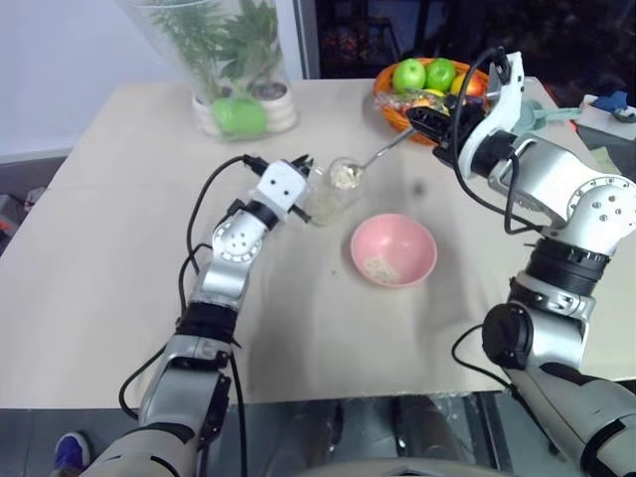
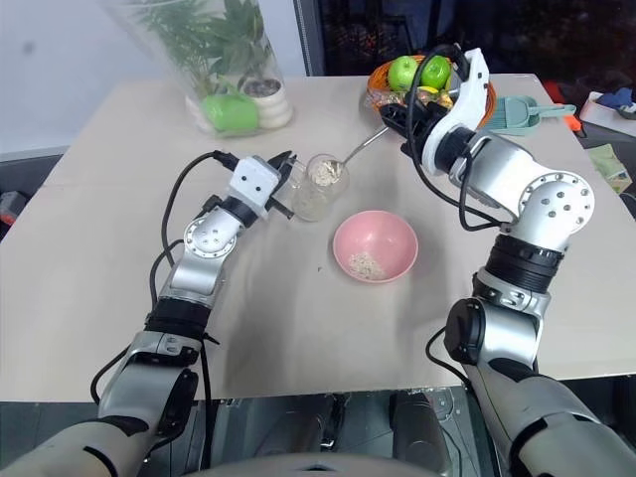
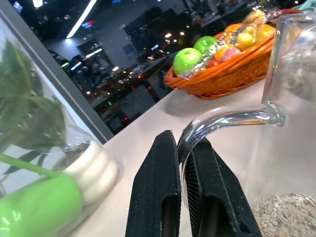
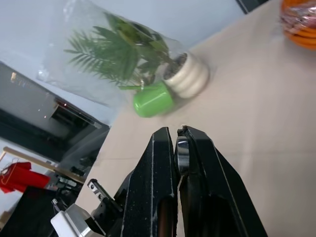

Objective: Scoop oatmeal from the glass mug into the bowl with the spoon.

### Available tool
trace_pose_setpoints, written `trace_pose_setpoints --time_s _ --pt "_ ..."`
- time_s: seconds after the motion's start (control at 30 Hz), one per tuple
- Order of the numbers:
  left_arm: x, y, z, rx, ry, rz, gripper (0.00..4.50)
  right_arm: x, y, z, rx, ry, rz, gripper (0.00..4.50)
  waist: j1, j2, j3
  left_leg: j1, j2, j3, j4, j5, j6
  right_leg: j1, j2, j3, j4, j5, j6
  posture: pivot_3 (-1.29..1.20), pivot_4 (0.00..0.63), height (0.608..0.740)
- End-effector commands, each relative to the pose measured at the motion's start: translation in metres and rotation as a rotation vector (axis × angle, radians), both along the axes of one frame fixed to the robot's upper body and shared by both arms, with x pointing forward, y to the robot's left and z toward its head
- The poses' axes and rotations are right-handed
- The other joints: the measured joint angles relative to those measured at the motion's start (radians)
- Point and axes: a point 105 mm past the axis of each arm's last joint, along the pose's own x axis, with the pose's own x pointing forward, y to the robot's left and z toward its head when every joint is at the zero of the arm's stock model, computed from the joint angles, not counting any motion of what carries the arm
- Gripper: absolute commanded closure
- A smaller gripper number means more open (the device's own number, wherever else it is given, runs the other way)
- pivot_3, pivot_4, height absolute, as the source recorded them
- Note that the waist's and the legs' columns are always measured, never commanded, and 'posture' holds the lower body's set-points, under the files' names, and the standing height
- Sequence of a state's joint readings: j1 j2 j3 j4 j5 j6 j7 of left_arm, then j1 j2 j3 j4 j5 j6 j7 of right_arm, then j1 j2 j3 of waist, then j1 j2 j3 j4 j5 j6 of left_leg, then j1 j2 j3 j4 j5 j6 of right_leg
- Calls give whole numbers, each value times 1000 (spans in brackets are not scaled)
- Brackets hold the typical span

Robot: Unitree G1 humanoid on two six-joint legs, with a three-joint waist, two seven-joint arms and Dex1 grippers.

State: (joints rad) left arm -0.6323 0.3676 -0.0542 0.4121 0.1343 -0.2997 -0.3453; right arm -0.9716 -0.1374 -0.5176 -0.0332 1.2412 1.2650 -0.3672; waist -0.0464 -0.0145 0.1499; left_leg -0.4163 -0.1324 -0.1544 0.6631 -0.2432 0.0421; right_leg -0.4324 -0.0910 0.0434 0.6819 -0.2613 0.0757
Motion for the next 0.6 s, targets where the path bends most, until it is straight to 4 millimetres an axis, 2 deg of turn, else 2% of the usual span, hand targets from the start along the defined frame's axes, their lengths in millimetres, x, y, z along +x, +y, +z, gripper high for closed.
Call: trace_pose_setpoints --time_s 0.03,0.17,0.6 --pt "-4 -11 24 12 -87 -55 4401 -8 -8 17 28 -70 -26 4500 0 0 0 0 0 0 0 0 0 0 0 0 0 0 0 0 150 740" --pt "-4 -17 23 27 -84 -80 4401 -12 -20 14 49 -58 -58 4500 1 0 0 0 0 0 0 0 0 0 0 0 0 0 0 0 150 740" --pt "-1 -29 23 76 -92 -129 4401 -25 -40 11 102 -31 -124 4500 2 0 0 0 0 0 1 0 0 0 0 0 0 0 0 0 150 740"
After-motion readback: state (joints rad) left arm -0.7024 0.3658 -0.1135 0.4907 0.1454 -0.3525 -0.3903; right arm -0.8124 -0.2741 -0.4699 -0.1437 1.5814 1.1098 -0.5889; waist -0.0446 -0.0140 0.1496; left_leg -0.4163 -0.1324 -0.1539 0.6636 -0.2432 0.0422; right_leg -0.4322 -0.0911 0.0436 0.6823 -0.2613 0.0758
